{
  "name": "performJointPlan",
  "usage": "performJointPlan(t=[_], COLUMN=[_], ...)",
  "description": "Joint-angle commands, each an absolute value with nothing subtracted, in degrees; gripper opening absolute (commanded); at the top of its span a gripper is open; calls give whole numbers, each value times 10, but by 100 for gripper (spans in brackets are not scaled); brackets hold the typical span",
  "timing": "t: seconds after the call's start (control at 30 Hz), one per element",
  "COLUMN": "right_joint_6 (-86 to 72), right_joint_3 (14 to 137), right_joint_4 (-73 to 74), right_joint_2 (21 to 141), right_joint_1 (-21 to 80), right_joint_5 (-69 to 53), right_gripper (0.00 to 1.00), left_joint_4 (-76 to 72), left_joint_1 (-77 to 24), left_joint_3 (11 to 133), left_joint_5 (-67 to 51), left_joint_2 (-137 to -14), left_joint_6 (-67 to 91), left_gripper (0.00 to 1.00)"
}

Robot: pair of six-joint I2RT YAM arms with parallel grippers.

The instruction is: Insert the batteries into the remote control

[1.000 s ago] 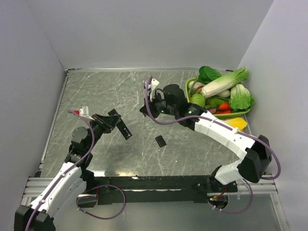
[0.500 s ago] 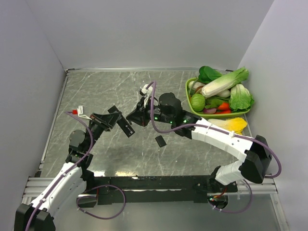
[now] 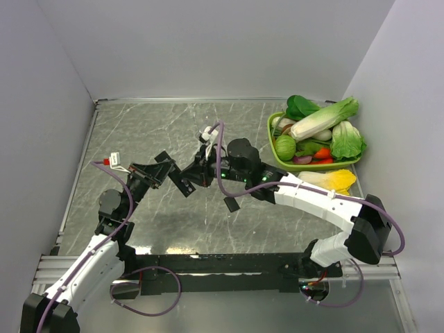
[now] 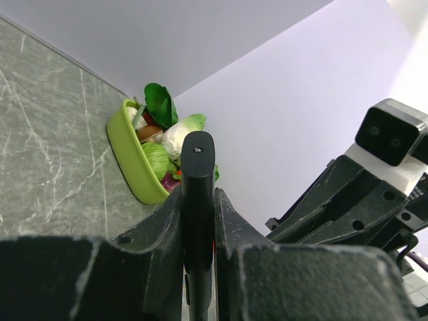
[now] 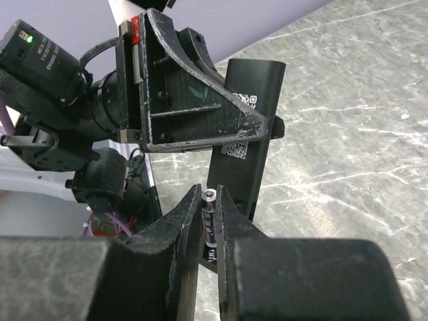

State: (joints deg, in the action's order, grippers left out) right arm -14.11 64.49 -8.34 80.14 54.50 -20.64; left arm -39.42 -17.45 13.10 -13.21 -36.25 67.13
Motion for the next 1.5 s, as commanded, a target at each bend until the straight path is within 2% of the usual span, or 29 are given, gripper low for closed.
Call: performJointPlan(t=[0.0, 0.53, 0.83, 1.0, 1.07, 1.13, 1.27, 1.47], right_joint_6=[-138, -91, -76, -83, -86, -86, -84, -65], right_joint_3=[633, 623, 635, 630, 629, 631, 637, 663], right_joint_4=[-127, -122, -71, -54, -53, -53, -54, -33], right_joint_2=[806, 823, 822, 822, 822, 820, 817, 813], right_joint_1=[555, 577, 583, 584, 583, 584, 584, 583], right_joint_5=[-205, -176, -149, -141, -142, -139, -135, -131], right_gripper=[0, 0, 0, 9, 19, 22, 37, 43], left_joint_4=[-437, -444, -444, -443, -442, -443, -438, -430], left_joint_1=[-178, -182, -182, -182, -181, -182, -182, -182], left_joint_3=[130, 130, 130, 134, 134, 133, 133, 130], left_joint_5=[-135, -120, -113, -112, -112, -113, -115, -119], left_joint_2=[-359, -359, -355, -355, -356, -355, -356, -356], left_joint_6=[687, 714, 712, 709, 708, 709, 706, 697], left_gripper=[1, 1, 1, 1, 1, 1, 1, 1])
